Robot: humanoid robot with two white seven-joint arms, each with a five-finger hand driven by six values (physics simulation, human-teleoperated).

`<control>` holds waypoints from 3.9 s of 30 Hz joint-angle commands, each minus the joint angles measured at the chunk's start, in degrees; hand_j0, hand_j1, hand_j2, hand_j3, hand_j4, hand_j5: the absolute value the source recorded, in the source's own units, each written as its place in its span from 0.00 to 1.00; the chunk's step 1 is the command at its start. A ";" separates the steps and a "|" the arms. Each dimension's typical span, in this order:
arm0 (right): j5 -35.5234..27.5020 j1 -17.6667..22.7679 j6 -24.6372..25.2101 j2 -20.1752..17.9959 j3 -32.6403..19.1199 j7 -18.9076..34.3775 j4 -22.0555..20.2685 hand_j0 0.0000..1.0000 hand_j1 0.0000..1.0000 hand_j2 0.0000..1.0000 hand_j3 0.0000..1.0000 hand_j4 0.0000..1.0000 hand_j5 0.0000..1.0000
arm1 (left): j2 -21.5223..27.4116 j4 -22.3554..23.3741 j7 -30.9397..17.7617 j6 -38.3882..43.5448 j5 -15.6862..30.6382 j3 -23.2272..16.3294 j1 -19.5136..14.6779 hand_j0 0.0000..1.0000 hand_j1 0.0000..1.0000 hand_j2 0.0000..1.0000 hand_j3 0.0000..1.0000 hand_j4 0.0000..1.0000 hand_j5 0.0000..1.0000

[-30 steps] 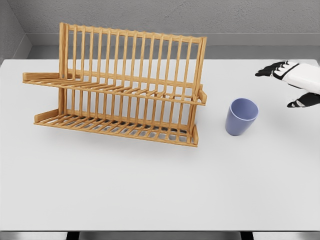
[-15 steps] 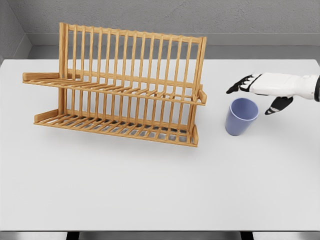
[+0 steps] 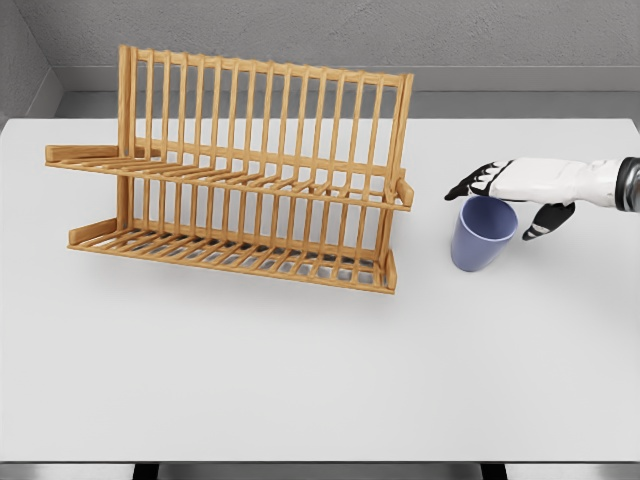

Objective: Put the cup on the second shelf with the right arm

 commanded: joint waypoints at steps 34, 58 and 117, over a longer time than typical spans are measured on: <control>-0.33 0.35 0.15 -0.79 1.40 -0.02 -4.98 0.73 0.73 0.73 0.73 0.73 0.73 | 0.00 0.01 -0.01 0.00 0.00 0.00 0.00 1.00 1.00 1.00 1.00 1.00 1.00; -0.77 -3.60 0.15 -1.32 -5.10 -0.02 -4.98 0.65 0.65 0.65 0.65 0.65 0.65 | 0.00 0.01 -0.01 0.00 0.00 0.00 -0.09 1.00 1.00 1.00 1.00 1.00 1.00; -0.33 -6.94 0.15 6.24 -4.48 -0.02 -21.33 1.00 1.00 1.00 1.00 1.00 1.00 | 0.00 0.01 -0.01 0.00 0.00 0.00 -0.09 1.00 1.00 1.00 1.00 1.00 1.00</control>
